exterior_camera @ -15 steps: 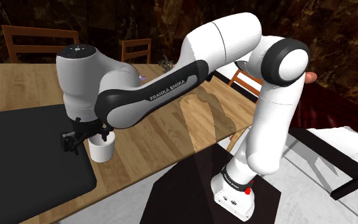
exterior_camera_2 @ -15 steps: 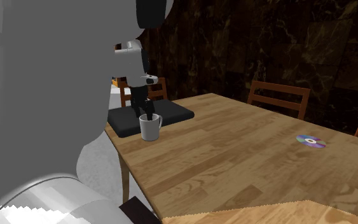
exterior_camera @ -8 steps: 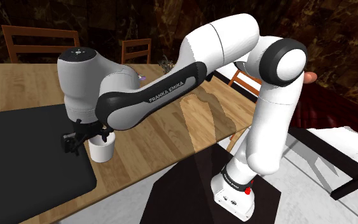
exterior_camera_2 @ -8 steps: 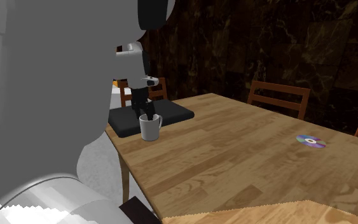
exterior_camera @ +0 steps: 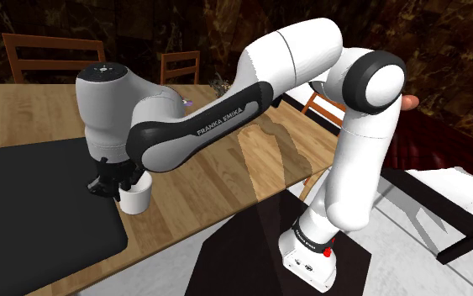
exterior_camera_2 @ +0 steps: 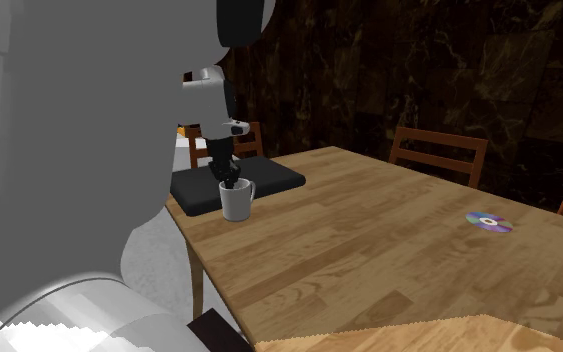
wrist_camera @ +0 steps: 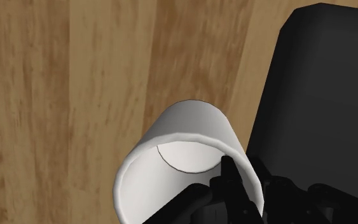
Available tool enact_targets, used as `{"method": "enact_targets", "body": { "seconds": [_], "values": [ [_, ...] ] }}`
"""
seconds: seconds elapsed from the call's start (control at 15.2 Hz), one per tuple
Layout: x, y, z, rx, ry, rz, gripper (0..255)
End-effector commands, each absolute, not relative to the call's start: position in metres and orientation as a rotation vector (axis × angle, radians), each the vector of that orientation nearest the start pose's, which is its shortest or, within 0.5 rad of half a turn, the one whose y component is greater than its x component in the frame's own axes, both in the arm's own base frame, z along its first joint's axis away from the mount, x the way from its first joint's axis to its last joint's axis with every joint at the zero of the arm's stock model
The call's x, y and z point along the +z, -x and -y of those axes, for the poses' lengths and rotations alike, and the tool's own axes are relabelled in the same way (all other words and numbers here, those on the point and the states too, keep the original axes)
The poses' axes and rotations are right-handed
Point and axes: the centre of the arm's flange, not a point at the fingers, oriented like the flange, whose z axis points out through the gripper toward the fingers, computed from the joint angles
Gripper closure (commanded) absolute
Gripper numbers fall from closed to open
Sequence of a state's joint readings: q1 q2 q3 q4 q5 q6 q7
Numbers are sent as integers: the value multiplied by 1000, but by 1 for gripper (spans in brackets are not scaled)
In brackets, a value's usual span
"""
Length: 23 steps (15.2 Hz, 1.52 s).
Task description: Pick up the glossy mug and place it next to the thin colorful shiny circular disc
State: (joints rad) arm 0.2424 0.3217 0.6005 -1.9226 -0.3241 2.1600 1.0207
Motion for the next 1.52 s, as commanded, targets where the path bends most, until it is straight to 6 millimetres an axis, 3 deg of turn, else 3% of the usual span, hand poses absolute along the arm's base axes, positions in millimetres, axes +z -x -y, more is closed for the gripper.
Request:
{"method": "enact_targets", "body": {
  "seconds": [0.0,0.13,1.45],
  "values": [
    [349,-428,-434,-98,3204,-26,255],
    [349,-428,-434,-98,3204,-26,255],
    [455,-428,-434,-98,3204,-26,255]
  ]
}}
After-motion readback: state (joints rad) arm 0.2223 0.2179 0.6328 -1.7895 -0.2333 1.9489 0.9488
